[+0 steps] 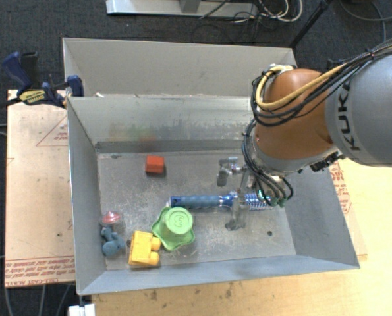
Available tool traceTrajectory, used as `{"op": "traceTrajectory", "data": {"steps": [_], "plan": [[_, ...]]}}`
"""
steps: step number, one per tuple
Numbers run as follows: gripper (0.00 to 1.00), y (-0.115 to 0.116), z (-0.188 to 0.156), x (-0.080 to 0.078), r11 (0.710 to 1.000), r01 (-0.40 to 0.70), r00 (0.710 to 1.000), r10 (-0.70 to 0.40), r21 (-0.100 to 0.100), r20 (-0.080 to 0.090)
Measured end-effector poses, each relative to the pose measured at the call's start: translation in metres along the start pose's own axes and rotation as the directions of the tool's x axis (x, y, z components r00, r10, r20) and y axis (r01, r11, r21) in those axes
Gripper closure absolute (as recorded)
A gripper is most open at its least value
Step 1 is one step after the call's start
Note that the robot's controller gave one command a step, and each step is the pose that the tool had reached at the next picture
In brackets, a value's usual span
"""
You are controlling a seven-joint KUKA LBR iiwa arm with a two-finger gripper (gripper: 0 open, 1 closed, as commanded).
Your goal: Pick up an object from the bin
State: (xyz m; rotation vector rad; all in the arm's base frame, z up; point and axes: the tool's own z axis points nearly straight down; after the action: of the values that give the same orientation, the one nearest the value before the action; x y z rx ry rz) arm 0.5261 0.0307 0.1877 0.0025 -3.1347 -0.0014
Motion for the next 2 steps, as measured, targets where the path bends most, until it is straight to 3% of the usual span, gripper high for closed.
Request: {"op": "traceTrajectory", "data": {"steps": [1, 2], "plan": [[0.00, -0.0743, 0.1219, -0.0549, 0.995, 0.099, 0.995, -0.099, 0.002, 0.005], [0.00, -0.0734, 0.1214, -0.0557, 0.995, 0.097, 0.995, -0.097, 0.000, 0.009]]}}
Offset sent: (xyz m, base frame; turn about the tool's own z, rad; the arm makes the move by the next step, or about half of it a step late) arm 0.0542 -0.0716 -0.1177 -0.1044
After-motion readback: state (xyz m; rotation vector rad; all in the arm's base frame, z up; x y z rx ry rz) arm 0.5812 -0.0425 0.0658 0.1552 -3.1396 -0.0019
